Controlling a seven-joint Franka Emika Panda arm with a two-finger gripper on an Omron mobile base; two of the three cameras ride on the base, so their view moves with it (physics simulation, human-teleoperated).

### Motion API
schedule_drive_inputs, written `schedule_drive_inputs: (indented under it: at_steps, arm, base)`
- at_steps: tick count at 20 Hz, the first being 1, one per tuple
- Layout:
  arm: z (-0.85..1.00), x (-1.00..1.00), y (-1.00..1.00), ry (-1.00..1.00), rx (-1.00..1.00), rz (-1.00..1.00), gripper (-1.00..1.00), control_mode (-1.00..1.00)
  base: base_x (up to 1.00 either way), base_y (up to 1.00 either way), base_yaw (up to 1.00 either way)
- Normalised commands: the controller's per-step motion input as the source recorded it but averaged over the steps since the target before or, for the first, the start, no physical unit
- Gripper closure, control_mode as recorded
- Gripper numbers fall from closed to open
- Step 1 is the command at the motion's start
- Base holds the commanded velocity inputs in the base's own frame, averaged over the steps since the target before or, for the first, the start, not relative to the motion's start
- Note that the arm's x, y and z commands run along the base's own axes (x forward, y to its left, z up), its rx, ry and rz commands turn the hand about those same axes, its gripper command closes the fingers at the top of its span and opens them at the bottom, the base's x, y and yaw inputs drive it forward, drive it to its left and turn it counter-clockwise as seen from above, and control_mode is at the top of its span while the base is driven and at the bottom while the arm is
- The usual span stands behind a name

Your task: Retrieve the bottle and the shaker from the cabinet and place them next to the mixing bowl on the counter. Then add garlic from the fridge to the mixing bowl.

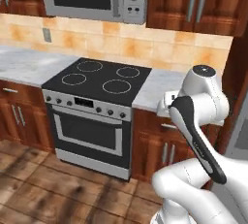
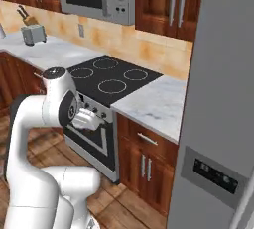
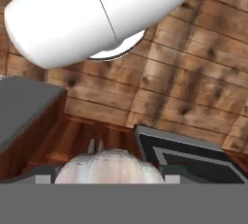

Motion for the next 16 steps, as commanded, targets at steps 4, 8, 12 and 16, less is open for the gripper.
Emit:
schedule_drive_inputs:
  at_steps: [4, 8, 12, 16]
  arm:
    - [0.0, 0.0, 0.0, 0.0, 0.0, 0.0, 1.0, 1.0]
    - [0.0, 0.0, 0.0, 0.0, 0.0, 0.0, 1.0, 1.0]
    - [0.0, 0.0, 0.0, 0.0, 0.0, 0.0, 1.0, 1.0]
    - [0.0, 0.0, 0.0, 0.0, 0.0, 0.0, 1.0, 1.0]
  base:
    - [0.0, 0.95, 0.83]
    - [0.07, 0.88, 0.71]
    - [0.25, 0.76, 0.7]
    - [0.35, 0.66, 0.71]
